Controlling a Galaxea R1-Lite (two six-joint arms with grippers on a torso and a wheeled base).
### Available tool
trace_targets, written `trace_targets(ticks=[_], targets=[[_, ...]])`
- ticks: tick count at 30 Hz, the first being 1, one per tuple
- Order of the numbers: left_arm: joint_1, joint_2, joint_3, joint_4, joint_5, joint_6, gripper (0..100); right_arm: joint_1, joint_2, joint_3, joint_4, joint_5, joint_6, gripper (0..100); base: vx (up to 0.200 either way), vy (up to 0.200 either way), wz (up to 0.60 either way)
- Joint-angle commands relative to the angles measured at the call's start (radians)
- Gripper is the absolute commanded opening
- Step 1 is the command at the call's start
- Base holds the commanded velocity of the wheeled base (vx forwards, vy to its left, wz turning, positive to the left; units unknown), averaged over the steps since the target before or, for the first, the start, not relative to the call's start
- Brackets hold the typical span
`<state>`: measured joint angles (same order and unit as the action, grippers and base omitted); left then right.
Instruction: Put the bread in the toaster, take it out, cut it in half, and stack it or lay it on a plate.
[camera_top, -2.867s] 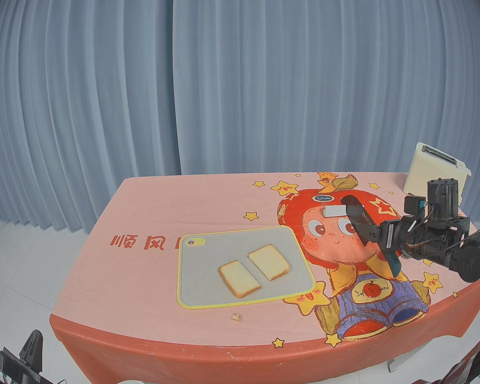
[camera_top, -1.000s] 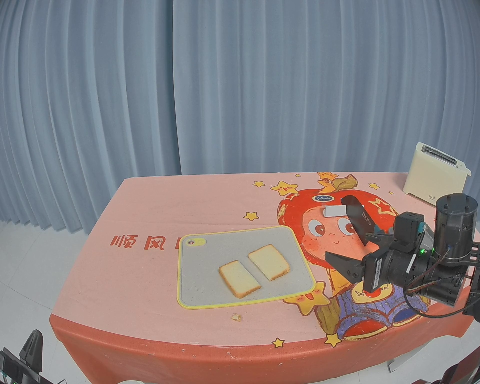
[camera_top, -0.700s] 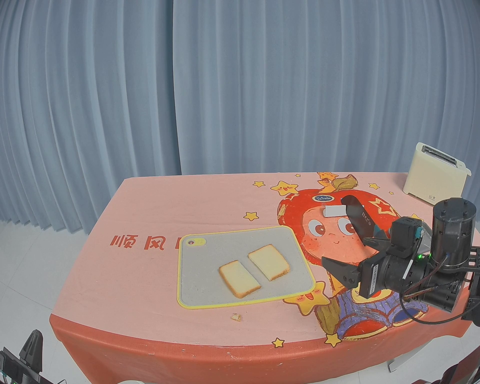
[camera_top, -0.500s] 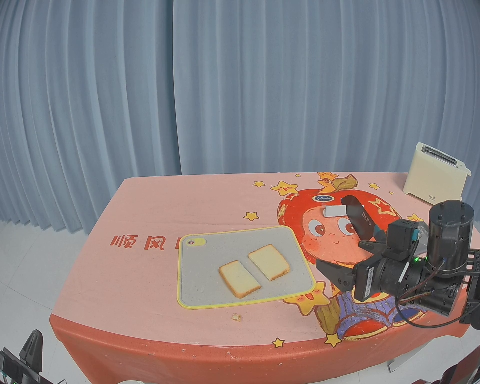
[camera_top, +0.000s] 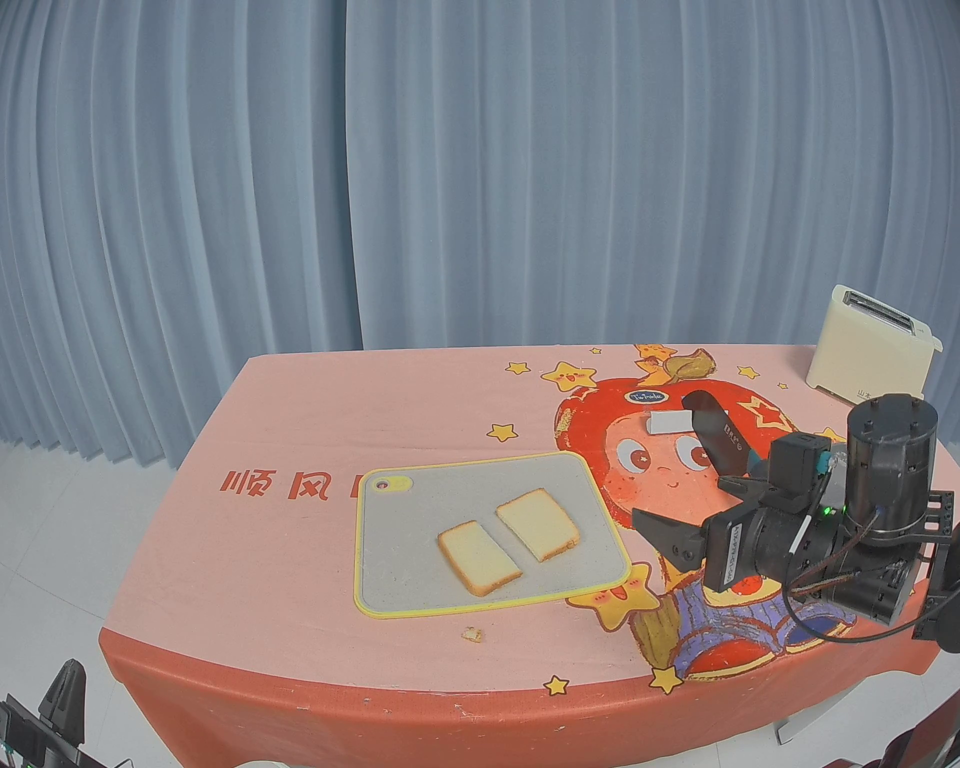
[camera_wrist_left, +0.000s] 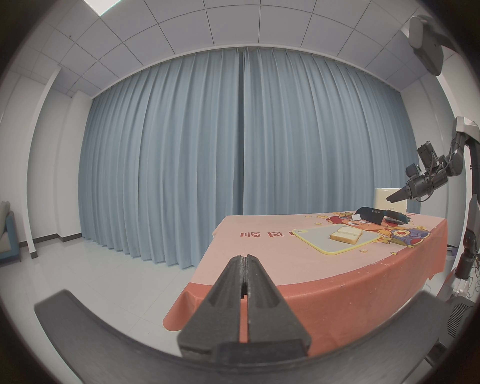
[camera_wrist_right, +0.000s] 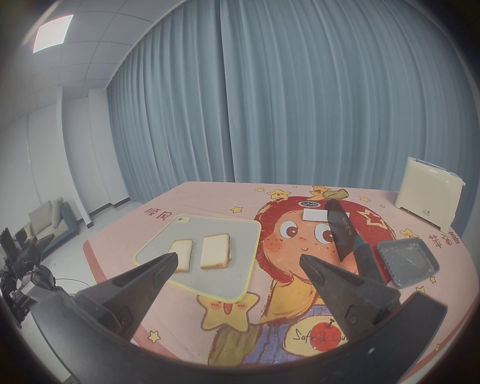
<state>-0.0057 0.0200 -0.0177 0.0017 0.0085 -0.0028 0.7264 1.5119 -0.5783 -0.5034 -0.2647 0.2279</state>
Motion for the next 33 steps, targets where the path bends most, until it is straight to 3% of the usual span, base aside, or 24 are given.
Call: trace_targets(ticks=[1, 17, 33], targets=[[0.000, 0.001, 0.018, 0.000, 0.001, 0.000, 0, -0.015, 0.008, -0.021, -0.001, -0.001, 0.001, 100, 0.000, 0.000, 0.00], [0.000, 0.001, 0.018, 0.000, 0.001, 0.000, 0, -0.018, 0.031, -0.037, 0.003, -0.001, -0.001, 100, 0.000, 0.000, 0.00], [0.000, 0.001, 0.018, 0.000, 0.001, 0.000, 0, -0.036, 0.140, -0.138, 0.005, 0.009, -0.004, 100, 0.000, 0.000, 0.00]])
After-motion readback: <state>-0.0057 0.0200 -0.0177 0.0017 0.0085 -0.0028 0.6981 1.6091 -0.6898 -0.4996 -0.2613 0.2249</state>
